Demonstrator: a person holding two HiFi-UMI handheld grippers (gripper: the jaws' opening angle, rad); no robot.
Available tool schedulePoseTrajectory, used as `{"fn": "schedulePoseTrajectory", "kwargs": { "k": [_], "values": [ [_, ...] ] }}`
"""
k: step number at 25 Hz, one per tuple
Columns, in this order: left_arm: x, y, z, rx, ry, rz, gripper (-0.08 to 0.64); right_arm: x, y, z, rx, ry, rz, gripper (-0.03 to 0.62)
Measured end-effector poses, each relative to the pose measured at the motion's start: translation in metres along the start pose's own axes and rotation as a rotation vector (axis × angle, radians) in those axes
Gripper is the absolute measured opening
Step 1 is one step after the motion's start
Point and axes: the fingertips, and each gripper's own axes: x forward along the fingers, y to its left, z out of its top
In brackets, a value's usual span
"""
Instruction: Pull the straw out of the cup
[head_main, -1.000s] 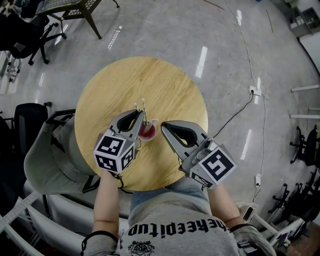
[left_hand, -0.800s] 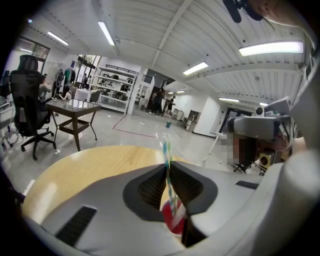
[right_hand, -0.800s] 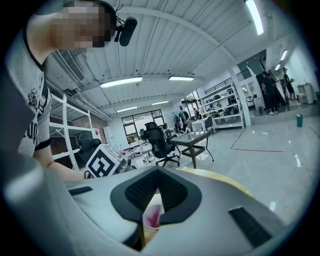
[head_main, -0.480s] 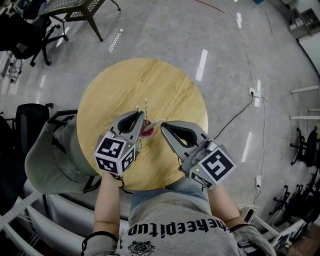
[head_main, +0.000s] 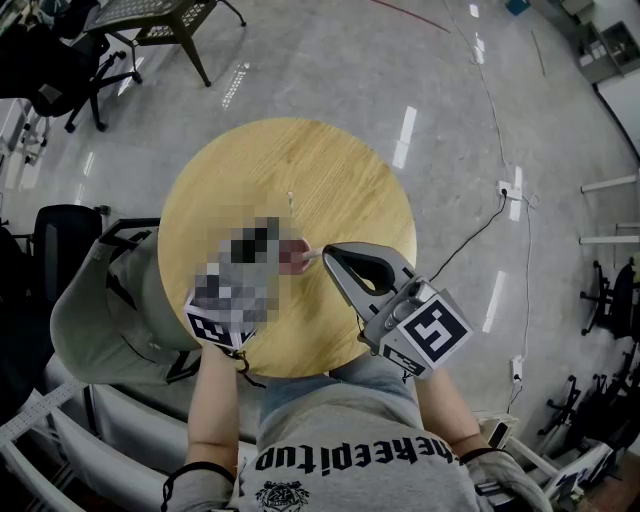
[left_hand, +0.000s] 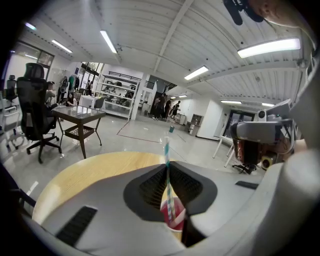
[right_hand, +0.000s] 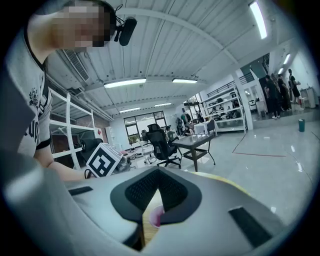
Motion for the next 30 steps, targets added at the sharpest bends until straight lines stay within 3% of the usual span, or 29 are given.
{"fn": "schedulePoseTrajectory", "kwargs": {
  "k": [30],
  "values": [
    [-0.065,-0.012,0.039,0.029,-0.142,0.023,0.06,-0.005,0.046,0.02,-0.05,-0.053,0.017,0.011]
  ]
}}
